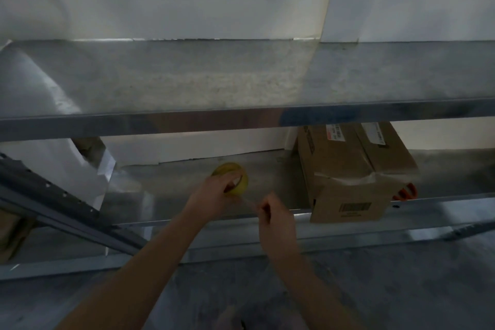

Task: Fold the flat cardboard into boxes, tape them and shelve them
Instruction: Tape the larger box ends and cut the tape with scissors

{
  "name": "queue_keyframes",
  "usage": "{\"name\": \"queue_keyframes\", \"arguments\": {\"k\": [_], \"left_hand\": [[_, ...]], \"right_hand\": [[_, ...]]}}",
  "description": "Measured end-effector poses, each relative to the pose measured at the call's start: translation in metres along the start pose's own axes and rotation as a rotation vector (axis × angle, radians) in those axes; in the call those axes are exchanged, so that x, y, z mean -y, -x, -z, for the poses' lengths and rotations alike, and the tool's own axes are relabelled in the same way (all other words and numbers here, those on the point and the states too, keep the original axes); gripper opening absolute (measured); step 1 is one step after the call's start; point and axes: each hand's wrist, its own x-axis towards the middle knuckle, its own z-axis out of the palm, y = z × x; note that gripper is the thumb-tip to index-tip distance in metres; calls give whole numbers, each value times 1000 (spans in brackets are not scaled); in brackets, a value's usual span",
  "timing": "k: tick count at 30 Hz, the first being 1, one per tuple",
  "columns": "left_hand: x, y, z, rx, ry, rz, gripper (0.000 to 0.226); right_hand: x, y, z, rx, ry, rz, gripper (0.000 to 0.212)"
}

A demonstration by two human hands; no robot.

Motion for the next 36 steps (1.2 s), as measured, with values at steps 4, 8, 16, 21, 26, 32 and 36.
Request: {"name": "queue_keyframes", "arguments": {"k": [4,8,16,21,26,32,36], "left_hand": [[11,-7,-28,139,-241,-40,59],[31,-9,-63,203,-291,1,60],[50,6,-91,-2,-373,-81,55],[45,15,-83,90,-551,-93,62],[5,25,-63,58,-505,-120,69],[-89,39,-64,-154,-237,-265,58],[-154,28,-88,-206,-78,-295,50]], "right_hand": [[-14,-16,-13,2,-150,-312,21],[-39,-41,-32,137,-13,-495,8],[-78,-44,-49,125,450,-283,12],[-78,-36,-48,96,455,-250,43],[-47,-18,-5,88,556,0,53],[-50,29,101,-244,511,312,34],[-80,27,181,-324,518,267,38]]}}
